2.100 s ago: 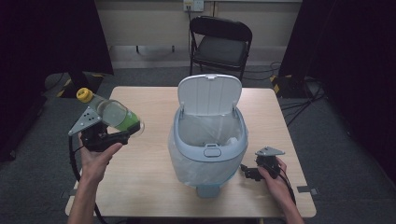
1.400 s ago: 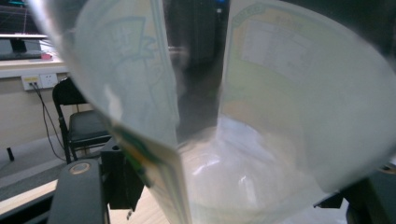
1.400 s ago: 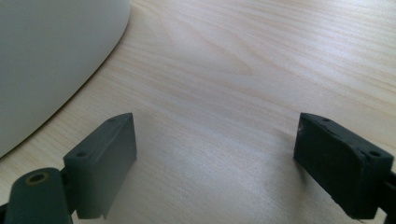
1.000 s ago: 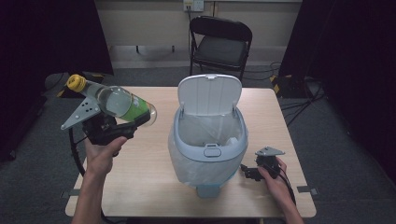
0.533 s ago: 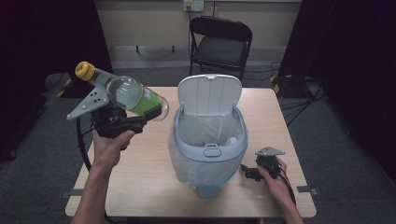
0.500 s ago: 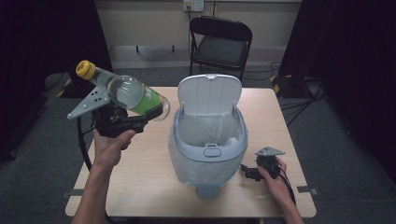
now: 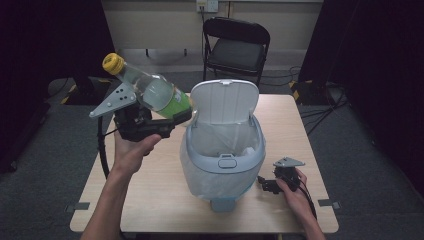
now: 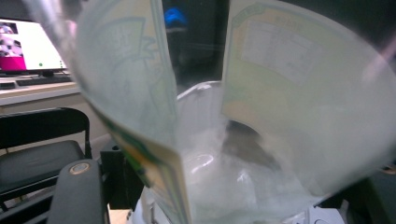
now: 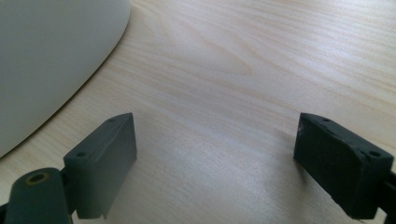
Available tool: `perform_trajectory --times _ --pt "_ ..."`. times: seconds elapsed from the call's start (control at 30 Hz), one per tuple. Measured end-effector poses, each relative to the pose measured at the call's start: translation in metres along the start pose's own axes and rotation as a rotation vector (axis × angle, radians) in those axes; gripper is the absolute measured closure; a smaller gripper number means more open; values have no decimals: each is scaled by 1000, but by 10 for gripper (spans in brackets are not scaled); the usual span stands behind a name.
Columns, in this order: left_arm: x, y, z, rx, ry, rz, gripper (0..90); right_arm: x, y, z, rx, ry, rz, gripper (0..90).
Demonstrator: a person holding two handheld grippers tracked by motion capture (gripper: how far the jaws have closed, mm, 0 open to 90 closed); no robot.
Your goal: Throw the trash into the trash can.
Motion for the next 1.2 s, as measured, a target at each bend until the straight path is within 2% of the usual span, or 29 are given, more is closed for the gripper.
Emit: perform_trajectory --times 0.17,0.33,0.37,0.5,0.63,0.77,0.93,1.2 --pt "0 -7 11 38 9 6 280 0 0 0 0 0 0 120" --pt "-2 -13 23 74 13 -8 280 0 0 0 0 0 1 120" --pt "-3 -15 26 80 12 -22 280 0 0 0 0 0 1 120" --pt "-4 -20 36 92 38 9 280 0 0 0 0 0 0 120" --pt "-2 -30 45 133 68 27 279 0 0 0 -1 1 1 120" --pt "2 -31 57 125 115 30 278 0 0 0 -1 0 1 120" --pt "8 -32 72 153 156 19 267 0 0 0 -1 0 1 120" --pt "15 -29 86 145 216 29 265 0 0 0 -1 0 0 120"
Point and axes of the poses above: each handheld gripper's, and its own axes: z roughly forward along the jaws, x roughly out of its underside, y roughly to its left, the point moved 10 cm from there along z, roughly forward along the jaws, and after that the axes turned 5 degrees about y, right-handed, at the moved point
